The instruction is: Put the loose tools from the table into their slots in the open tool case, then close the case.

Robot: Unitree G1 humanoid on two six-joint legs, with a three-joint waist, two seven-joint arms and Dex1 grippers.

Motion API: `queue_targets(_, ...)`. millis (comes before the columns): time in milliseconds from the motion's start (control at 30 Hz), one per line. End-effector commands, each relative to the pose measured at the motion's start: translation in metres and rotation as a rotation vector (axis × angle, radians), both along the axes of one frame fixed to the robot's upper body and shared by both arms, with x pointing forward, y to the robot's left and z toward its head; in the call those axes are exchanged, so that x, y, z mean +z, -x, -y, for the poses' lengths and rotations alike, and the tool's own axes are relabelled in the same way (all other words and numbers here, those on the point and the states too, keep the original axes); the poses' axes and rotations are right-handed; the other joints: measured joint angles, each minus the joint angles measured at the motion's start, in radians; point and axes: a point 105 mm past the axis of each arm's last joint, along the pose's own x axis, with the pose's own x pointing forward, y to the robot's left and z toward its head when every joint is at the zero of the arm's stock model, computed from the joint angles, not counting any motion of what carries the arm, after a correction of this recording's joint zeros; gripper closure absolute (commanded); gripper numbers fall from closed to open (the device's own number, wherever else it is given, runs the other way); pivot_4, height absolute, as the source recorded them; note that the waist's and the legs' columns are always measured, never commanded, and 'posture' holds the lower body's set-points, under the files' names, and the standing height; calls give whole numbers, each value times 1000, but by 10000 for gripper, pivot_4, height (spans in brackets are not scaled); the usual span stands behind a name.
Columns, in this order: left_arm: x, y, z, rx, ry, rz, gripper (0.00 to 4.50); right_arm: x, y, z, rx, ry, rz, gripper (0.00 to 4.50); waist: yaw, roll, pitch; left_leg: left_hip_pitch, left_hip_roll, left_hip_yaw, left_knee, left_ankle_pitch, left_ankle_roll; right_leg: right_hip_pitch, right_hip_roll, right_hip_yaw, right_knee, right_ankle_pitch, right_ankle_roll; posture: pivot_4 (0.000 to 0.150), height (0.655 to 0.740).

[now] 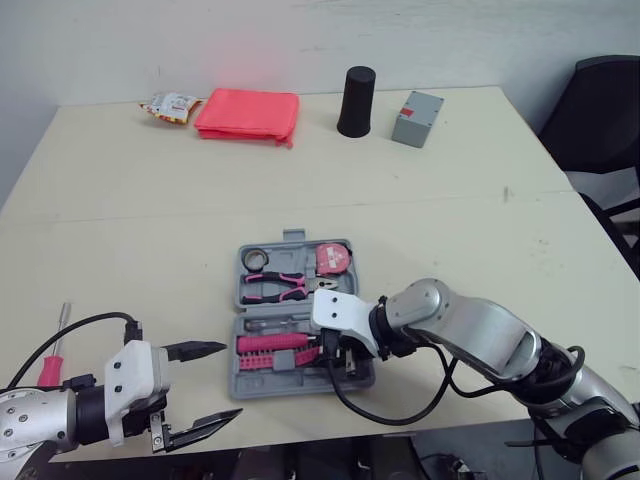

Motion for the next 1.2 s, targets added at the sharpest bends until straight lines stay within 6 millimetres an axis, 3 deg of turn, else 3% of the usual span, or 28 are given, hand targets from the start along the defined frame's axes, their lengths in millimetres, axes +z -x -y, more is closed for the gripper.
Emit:
queue_targets(33,5,3,3,-5,10,21,0,0,6,-5,15,-2,-29,37775,-1,0,0,0,0,0,0,0,0,0,0,0,0,0,0,1500,7400)
queue_targets(233,4,5,2,12,11,17,0,-2,8,-2,25,21,-49,37775,-1,0,0,0,0,0,0,0,0,0,0,0,0,0,0,1500,7400)
queue_targets(433,4,7,2,23,15,15,0,13,8,0,65,-59,-25,10829,1,-1,0,0,0,0,0,-1,0,0,0,0,0,0,0,1500,7400)
queue_targets(667,5,7,-1,43,15,7,0,47,2,21,125,-178,-25,10829,4,-1,0,-1,0,0,0,-1,0,0,0,0,-1,0,0,1500,7400)
queue_targets(833,7,-2,2,50,41,34,0,50,2,32,264,-409,-82,10829,5,-2,-1,0,0,0,-1,-2,1,2,1,-1,-4,0,0,1500,7400)
queue_targets(933,9,-8,2,43,35,45,0,37,-6,30,281,-485,-48,18949,3,-3,-1,0,0,0,-1,-1,1,3,2,-1,-4,0,1,1500,7400)
queue_targets(1100,11,-15,-1,46,22,70,0,17,-17,25,288,-468,31,42022,3,-3,-1,1,0,1,0,-1,1,3,2,-1,-3,0,1,1500,7400)
queue_targets(1133,11,-16,-2,46,17,72,0,12,-15,24,310,-448,41,44712,3,-2,-1,1,0,1,0,-1,1,3,2,-1,-3,0,1,1500,7400)
queue_targets(1200,11,-17,-3,48,12,77,0,4,-13,23,327,-434,41,44712,4,-2,-1,1,0,1,0,0,1,3,2,-1,-2,0,1,1500,7400)
